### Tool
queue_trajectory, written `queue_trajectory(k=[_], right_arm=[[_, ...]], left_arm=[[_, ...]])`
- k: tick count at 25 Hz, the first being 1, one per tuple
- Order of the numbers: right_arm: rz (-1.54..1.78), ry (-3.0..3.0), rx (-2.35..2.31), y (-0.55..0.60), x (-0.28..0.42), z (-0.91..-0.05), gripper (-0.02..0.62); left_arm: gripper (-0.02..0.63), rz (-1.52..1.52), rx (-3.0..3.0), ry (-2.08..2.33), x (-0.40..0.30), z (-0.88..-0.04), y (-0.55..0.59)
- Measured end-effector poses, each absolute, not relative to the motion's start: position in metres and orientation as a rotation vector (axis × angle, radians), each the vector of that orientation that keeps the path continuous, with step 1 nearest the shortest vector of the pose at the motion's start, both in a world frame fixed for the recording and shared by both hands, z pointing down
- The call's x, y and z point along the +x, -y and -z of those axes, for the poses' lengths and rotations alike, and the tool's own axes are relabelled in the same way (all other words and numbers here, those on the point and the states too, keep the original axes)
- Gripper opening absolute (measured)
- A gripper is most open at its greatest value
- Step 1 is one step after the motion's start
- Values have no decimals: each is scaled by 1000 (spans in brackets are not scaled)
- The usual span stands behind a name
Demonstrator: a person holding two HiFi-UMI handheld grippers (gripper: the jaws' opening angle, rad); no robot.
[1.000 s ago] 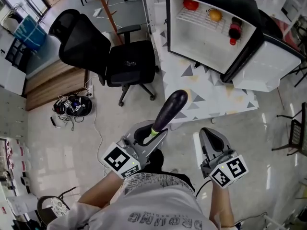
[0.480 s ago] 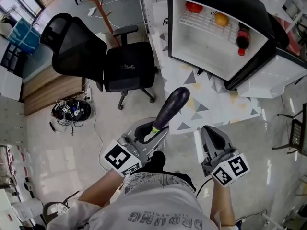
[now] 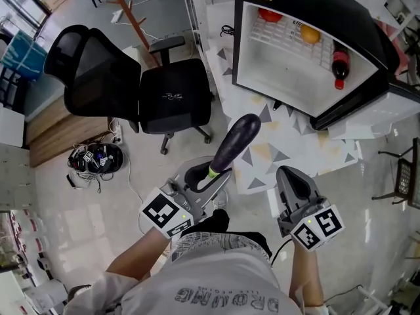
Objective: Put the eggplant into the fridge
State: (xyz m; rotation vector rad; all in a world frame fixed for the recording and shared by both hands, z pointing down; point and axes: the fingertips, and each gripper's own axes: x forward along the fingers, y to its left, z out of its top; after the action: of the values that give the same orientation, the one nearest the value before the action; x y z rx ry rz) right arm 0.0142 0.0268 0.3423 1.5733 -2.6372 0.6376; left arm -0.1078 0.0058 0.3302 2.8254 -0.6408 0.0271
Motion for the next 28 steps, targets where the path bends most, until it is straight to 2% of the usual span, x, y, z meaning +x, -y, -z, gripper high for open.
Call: queue_trajectory(k=[14,28], right_arm=[[-642,2622,1617,25,0,-342,3],[-683,2624,1606,65,42,-359,3]], left_arm=[[115,-66,2834,594,-119,-338,48],[115,-112,2794,632,-67,-366,92]])
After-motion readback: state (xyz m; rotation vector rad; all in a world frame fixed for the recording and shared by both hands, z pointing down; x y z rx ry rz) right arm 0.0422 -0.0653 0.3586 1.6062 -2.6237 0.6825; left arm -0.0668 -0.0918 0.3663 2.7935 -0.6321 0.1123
